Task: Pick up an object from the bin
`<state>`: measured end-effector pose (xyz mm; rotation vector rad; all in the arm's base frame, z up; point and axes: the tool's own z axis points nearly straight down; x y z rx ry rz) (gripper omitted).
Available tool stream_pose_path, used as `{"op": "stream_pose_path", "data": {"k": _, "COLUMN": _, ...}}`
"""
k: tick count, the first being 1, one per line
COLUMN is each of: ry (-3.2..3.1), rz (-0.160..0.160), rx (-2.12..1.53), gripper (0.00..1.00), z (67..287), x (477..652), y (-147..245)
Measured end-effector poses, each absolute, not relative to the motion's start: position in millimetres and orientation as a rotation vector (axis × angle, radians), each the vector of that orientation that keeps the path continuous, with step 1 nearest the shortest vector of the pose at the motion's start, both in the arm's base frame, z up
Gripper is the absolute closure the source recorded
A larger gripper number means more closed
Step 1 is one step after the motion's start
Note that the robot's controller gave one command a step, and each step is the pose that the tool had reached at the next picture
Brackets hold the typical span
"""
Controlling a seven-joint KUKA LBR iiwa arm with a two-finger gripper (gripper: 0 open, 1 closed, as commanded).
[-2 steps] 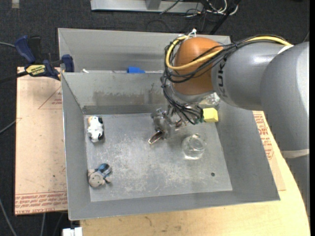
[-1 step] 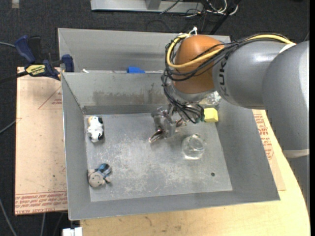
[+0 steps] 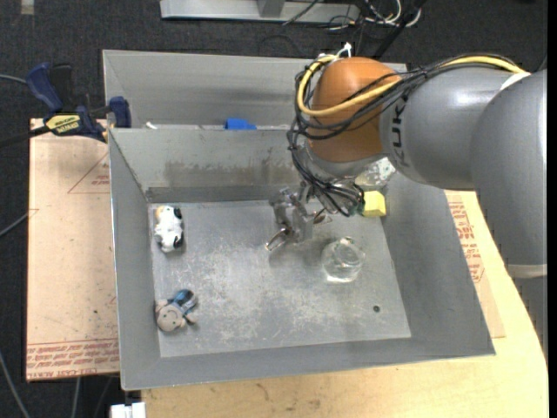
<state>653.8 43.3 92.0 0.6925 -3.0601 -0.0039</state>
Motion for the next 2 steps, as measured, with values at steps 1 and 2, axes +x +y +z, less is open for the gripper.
{"op": "stream_pose_path", "data": {"k": 1, "ry": -3.058, "rz": -0.004, "rx": 0.692, "gripper": 1.00, "z": 114.6, "x": 653.3, "y": 43.6}}
{"op": "stream_pose_path", "data": {"k": 2, "ry": -3.066, "rz": -0.002, "rx": 0.694, "gripper": 1.00, "z": 137.1, "x": 655.0, "y": 43.8}}
